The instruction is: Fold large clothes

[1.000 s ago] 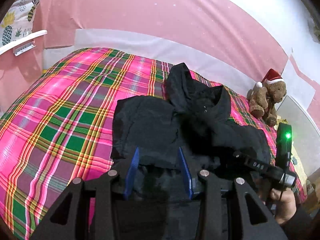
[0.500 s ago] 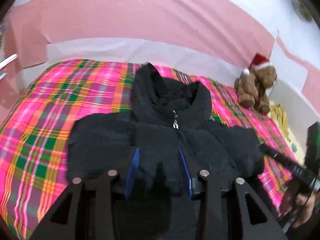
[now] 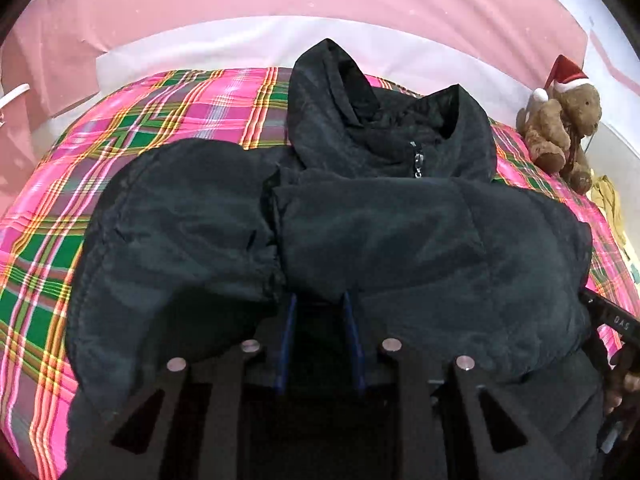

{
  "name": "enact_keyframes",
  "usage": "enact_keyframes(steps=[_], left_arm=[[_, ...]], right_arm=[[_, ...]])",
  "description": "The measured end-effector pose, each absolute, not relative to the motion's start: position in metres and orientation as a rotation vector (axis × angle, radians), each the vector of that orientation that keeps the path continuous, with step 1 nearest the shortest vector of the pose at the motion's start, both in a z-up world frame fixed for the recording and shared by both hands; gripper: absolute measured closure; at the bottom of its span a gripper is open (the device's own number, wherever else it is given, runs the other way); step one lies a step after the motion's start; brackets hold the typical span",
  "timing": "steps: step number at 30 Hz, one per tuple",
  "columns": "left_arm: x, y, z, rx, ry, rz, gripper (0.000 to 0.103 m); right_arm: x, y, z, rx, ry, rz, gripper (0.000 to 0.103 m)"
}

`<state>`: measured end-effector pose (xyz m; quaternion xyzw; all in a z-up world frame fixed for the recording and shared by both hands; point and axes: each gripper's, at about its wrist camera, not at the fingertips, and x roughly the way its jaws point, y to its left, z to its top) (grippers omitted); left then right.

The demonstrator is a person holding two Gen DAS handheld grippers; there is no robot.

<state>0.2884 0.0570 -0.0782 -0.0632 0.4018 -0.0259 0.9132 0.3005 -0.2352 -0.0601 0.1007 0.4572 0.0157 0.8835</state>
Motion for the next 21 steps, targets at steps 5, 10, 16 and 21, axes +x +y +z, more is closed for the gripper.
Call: enact_keyframes(steps=[5, 10, 16, 21], left_arm=[[0.278, 0.065, -0.033, -0.156, 0.764, -0.083, 0.079], [0.316, 0.056, -0.033, -0.085, 0.776, -0.059, 0.079], [0.335, 0.064, -0.081, -0.093, 0.801, -0.046, 0.077], [0.333, 0.063, -0.076, -0.086, 0.797, -0.038, 0.077]], right_arm=[[0.296, -0.258, -0.007, 0.220, 0.826, 0.031, 0.054], [0.340, -0.267, -0.016, 0.202, 0.896, -0.004, 0.054], [0.352, -0.266, -0.072, 0.186, 0.973, -0.031, 0.054], [0.346, -0.268, -0.063, 0.182, 0.951, -0.054, 0.054]])
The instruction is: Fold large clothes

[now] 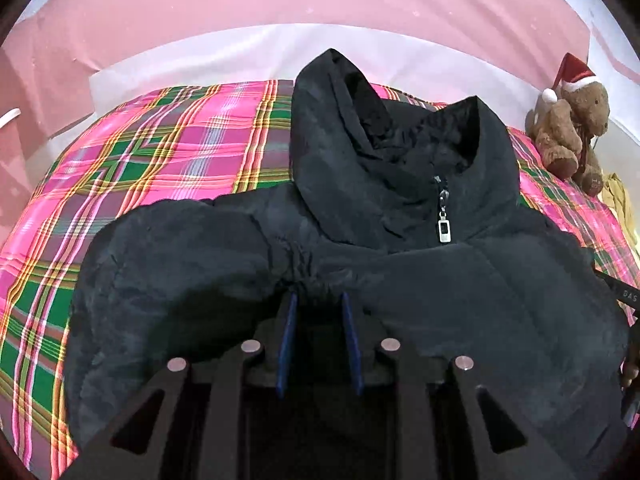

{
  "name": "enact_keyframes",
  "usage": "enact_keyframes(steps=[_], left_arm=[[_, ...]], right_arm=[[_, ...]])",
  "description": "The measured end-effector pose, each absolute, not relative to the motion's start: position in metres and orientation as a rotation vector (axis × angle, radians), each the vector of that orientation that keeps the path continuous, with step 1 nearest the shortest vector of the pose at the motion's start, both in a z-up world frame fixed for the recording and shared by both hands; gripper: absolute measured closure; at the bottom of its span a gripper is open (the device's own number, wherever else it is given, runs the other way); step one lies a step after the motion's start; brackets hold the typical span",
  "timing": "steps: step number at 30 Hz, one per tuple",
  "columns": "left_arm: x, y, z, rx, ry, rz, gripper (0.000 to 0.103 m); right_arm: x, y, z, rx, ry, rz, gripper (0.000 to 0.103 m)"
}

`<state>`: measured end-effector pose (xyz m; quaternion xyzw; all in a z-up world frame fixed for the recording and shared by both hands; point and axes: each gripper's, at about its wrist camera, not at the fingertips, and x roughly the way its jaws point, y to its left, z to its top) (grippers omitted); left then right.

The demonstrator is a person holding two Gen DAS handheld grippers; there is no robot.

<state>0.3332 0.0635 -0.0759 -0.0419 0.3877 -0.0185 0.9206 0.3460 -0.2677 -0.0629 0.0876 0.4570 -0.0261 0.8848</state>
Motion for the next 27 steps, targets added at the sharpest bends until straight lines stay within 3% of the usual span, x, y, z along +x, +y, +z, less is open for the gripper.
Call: enact_keyframes(steps=[13, 27], left_arm=[[0.205, 0.077, 0.025, -0.154, 0.691, -0.090, 0.078], [0.077, 0.080, 0.093, -0.130, 0.570, -0.101, 0.074]], right_arm=[[0.221, -0.216, 0.081, 0.223, 0.691, 0.037, 0.054], [0.111, -0.159, 0.168, 0.239, 0.553, 0.150, 0.053]])
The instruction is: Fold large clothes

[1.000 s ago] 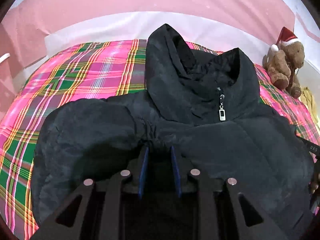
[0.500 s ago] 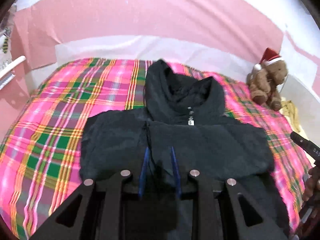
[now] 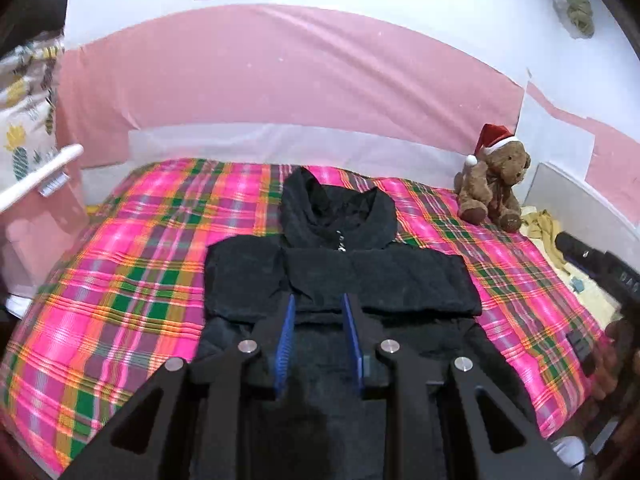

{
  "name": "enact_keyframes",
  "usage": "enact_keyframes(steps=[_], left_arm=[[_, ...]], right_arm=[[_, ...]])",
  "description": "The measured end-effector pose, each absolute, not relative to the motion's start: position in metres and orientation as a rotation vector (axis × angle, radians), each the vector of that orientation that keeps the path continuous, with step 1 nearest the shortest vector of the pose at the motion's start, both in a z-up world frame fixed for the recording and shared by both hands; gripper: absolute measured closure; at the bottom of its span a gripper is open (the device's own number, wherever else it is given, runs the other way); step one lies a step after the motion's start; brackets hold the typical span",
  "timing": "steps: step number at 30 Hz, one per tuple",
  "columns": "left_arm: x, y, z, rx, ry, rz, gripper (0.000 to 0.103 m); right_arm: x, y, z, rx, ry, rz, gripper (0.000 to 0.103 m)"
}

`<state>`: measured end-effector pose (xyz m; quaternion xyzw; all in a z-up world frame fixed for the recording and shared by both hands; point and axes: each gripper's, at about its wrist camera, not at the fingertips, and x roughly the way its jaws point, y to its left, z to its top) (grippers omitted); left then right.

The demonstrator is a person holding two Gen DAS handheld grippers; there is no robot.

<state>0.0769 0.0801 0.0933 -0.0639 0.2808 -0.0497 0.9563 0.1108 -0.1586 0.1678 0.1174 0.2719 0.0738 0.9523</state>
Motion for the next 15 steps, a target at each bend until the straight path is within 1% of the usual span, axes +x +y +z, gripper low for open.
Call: enact_keyframes(steps=[1, 5, 7, 8, 15], left_arm=[[0.074, 0.081, 0.095, -0.124, 0.567, -0.085, 0.071], [0.070, 0.092, 0.103, -0.147, 0.555, -0.072, 0.070], [0.072, 0.095, 0.106, -0.155, 0.562, -0.087, 0.070], [0.072, 0.095, 0.107, -0.155, 0.564, -0.095, 0.070], [0.091, 0.094, 0.109, -0.164, 0.581, -0.135, 0.070]], right_arm=[[0.110, -0.154, 0.171, 0.238, 0.551, 0.173, 0.053], [0.104, -0.135, 0.184, 0.192, 0.517, 0.220, 0.052], [0.104, -0.125, 0.190, 0.166, 0.504, 0.246, 0.046], [0.105, -0.122, 0.191, 0.160, 0.506, 0.255, 0.045], [0.144, -0.115, 0.172, 0.147, 0.602, 0.293, 0.045]])
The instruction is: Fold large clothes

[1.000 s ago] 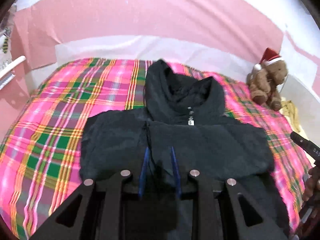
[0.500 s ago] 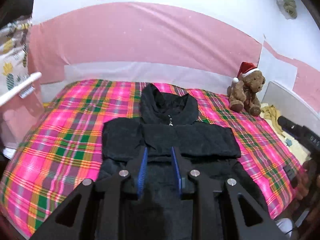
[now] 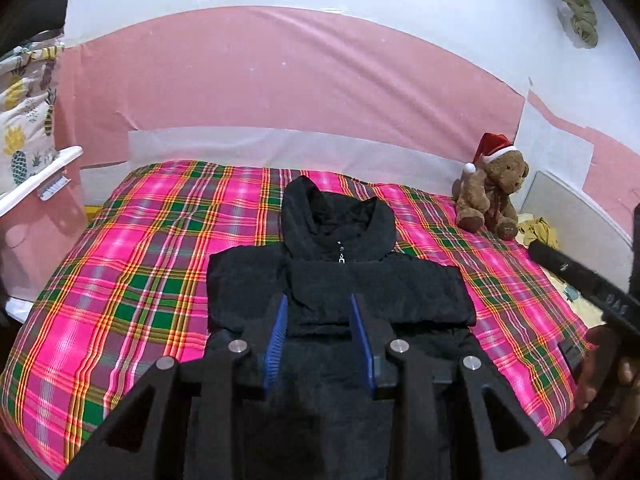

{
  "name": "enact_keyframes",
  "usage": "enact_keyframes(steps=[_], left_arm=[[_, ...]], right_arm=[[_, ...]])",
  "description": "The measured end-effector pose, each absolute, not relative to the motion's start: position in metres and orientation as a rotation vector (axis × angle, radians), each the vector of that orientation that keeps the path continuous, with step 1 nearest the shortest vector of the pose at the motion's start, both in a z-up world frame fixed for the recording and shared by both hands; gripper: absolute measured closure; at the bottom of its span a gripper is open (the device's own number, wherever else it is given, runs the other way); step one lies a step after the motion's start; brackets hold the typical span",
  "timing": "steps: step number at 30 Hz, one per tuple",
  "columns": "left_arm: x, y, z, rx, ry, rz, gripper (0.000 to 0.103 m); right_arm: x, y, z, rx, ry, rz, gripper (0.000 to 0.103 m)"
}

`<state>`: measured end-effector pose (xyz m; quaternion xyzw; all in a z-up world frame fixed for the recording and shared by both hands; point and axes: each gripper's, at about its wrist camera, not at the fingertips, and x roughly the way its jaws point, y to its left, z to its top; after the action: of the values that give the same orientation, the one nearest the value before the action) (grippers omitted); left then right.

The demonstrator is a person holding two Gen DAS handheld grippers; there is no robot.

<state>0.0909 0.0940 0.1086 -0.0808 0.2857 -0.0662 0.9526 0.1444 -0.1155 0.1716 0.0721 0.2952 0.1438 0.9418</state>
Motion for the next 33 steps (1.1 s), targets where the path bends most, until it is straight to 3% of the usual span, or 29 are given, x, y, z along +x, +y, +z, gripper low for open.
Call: enact_keyframes(steps=[12, 15, 23, 33], left_arm=[[0.211, 0.081, 0.106, -0.107, 0.651, -0.194, 0.070], [0.259, 0.083, 0.097, -0.132, 0.672, -0.185, 0.065], [0.392, 0.088, 0.042, -0.197, 0.792, -0.143, 0.063], [0.500, 0.092, -0.032, -0.264, 0.893, -0.089, 0.063]], right_arm=[[0.274, -0.141, 0.134, 0.153, 0.771, 0.258, 0.045], [0.314, -0.150, 0.120, 0.175, 0.809, 0.251, 0.045], [0.426, -0.172, 0.057, 0.217, 0.912, 0.208, 0.045], [0.521, -0.178, -0.006, 0.309, 1.001, 0.233, 0.045]])
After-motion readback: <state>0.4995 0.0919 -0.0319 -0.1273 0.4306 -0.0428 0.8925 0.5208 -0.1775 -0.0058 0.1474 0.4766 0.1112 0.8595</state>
